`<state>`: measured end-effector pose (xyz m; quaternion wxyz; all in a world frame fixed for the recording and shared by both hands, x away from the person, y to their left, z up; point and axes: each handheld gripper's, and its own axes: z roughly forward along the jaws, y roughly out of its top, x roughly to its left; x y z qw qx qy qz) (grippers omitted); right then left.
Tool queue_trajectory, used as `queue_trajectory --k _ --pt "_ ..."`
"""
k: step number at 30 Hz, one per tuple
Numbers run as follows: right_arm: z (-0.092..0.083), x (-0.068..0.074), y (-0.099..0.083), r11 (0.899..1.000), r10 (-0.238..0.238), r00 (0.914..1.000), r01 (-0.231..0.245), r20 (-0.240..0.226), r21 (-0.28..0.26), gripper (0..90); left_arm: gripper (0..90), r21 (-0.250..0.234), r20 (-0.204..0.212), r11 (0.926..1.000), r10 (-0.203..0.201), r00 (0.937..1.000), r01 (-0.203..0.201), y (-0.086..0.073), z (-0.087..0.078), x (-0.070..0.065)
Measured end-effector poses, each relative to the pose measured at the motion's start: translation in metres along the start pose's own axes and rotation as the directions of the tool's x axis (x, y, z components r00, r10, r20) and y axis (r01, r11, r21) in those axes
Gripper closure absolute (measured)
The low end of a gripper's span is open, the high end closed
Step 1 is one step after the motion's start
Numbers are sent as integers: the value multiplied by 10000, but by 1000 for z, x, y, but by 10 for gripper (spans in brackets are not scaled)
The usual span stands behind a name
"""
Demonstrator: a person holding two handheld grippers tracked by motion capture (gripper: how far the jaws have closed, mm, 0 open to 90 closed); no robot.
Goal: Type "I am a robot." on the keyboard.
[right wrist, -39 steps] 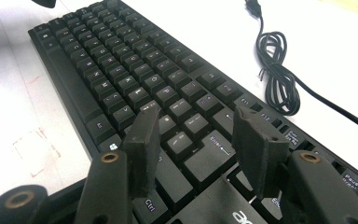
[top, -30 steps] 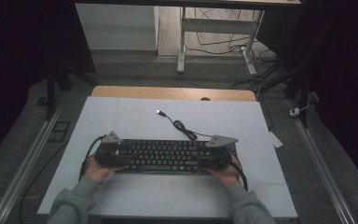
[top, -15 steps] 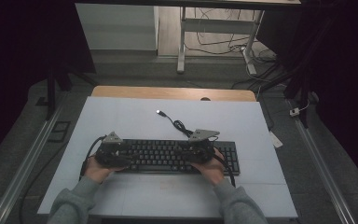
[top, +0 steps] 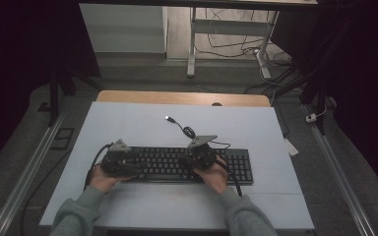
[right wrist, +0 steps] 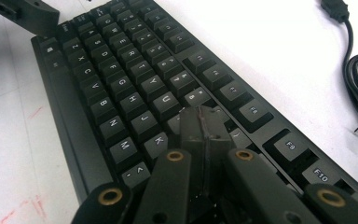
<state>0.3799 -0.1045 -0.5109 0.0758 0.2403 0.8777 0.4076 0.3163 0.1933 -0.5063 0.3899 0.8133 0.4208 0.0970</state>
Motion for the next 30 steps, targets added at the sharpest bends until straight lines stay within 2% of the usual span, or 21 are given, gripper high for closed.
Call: queue_trajectory --k 8,14,17,19,23,30 --pt "4 -3 -1 10000 37 10000 -37 55 -76 900 349 30 -2 10000 16 10000 -16 0 0 0" --pt "10 0 -1 9992 -330 9989 323 318 216 900 348 40 -38 10000 -8 10000 8 0 1 0" --pt "8 2 0 9992 -397 9985 393 379 91 900 348 -15 -40 10000 -7 10000 7 0 0 1" --pt "3 2 1 9990 -422 9982 427 416 -119 900 346 -26 -42 10000 -18 10000 18 -1 0 1" --pt "-11 -1 3 9976 -103 9993 127 348 -680 900 345 -35 -55 10000 -16 10000 16 -1 -1 2" --pt "-36 -5 -12 9970 103 9986 -63 517 -768 900 345 -69 -86 10000 -6 10000 5 -1 -2 2"
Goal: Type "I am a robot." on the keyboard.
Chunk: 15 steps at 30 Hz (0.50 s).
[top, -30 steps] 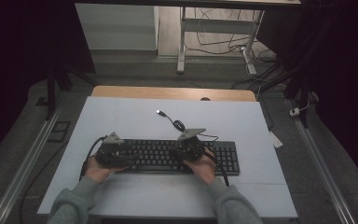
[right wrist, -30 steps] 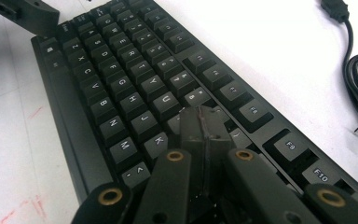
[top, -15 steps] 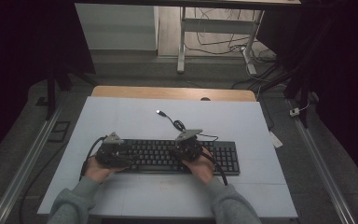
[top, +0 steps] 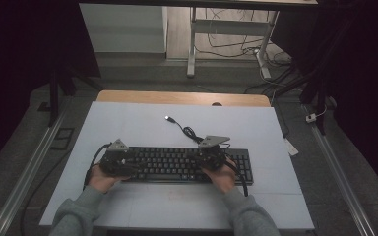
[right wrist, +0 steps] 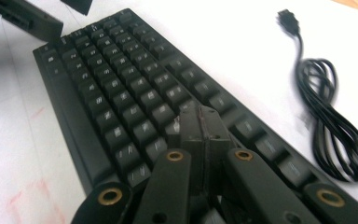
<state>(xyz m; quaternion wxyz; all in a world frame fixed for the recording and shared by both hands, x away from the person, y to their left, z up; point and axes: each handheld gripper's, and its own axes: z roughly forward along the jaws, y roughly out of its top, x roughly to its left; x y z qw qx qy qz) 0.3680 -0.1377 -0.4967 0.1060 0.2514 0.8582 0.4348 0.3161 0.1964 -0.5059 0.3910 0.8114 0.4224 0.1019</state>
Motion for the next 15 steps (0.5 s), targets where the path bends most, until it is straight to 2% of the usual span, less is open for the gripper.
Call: queue_trajectory --k 8,10,15 --pt "-36 -12 -24 9990 395 9982 -385 457 -221 894 344 17 -16 10000 49 10000 -49 0 0 -1" --pt "-45 -13 -31 9989 424 9974 -412 591 -210 848 343 27 -18 10000 50 10000 -50 0 1 -1" --pt "-62 -15 -46 9981 554 9954 -530 788 -315 652 343 4 -9 10000 39 10000 -39 0 0 -1"
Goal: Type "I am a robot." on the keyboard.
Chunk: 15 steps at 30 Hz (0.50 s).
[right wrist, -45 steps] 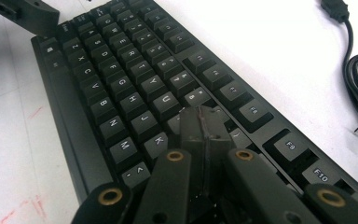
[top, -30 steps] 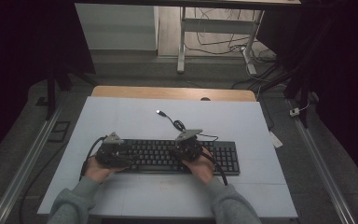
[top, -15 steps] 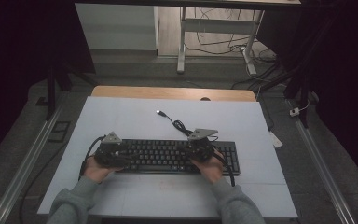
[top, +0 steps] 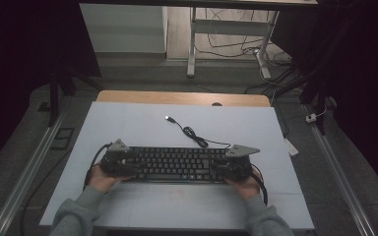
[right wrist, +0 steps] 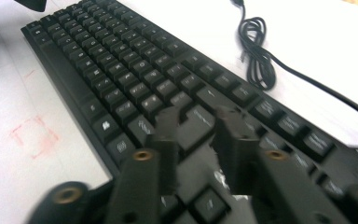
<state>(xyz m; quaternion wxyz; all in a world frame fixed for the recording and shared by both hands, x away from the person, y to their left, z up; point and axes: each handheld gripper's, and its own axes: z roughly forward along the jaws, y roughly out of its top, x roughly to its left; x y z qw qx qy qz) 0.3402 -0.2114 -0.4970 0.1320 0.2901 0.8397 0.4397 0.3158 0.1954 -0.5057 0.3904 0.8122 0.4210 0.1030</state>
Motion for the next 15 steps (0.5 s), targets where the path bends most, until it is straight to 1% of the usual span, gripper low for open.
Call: queue_trajectory --k 2,3,6,12,15 --pt "-4 -1 -4 9999 77 10000 -76 51 -68 599 343 12 -11 10000 9 10000 -9 0 0 0" --pt "-7 -1 -6 10000 45 9999 -44 133 -74 585 343 14 -8 10000 11 10000 -11 0 0 0" --pt "-9 -3 -9 9999 44 9999 -42 162 -141 552 343 4 -8 10000 7 10000 -7 1 1 0" --pt "-6 -1 -8 9998 -112 9998 114 180 -164 523 359 -101 -53 9999 33 10000 -34 4 4 -2" --pt "-5 -1 -7 9998 -123 9999 125 117 -168 521 406 -207 52 9996 178 9998 -176 8 7 -5"
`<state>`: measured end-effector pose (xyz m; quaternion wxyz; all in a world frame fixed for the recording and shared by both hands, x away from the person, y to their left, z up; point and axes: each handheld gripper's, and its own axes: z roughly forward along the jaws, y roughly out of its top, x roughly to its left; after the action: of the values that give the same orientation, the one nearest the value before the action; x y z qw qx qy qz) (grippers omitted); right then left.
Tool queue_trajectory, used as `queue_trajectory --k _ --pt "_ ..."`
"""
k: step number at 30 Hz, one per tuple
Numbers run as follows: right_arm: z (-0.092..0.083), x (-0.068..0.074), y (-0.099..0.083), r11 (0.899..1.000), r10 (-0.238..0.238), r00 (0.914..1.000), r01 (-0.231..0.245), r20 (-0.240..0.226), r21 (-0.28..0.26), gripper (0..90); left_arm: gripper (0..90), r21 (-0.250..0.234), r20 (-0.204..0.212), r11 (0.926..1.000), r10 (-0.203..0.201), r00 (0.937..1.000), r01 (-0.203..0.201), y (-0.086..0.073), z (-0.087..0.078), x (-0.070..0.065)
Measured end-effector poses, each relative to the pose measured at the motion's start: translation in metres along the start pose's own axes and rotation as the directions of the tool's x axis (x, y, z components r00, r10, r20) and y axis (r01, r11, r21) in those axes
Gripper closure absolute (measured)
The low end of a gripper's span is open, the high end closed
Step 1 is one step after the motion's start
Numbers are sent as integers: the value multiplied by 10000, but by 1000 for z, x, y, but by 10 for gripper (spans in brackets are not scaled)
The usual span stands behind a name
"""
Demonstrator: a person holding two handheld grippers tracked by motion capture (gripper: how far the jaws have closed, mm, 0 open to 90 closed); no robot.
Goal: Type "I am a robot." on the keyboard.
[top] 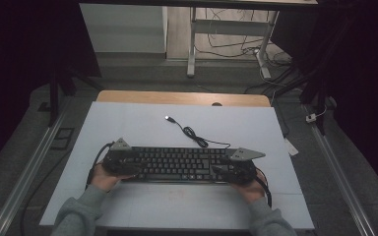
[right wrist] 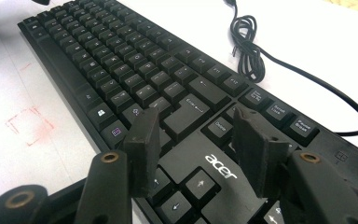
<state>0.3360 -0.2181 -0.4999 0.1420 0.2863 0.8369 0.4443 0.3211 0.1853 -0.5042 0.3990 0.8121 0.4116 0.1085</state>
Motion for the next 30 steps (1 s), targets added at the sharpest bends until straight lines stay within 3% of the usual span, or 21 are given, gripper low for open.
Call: queue_trajectory --k 8,16,23,30 --pt "3 2 1 9999 -109 9999 109 -50 113 519 556 -4 337 9994 354 9988 -354 13 17 -8" --pt "5 2 0 9998 -130 9999 132 -109 154 517 873 441 496 9970 608 9969 -630 17 31 -12" --pt "7 3 0 9994 -214 9996 219 -171 250 515 891 861 429 9925 830 9956 -865 20 44 -15" --pt "7 3 0 9995 -209 9997 212 -128 241 513 891 952 207 9905 979 9950 -995 21 50 -18"
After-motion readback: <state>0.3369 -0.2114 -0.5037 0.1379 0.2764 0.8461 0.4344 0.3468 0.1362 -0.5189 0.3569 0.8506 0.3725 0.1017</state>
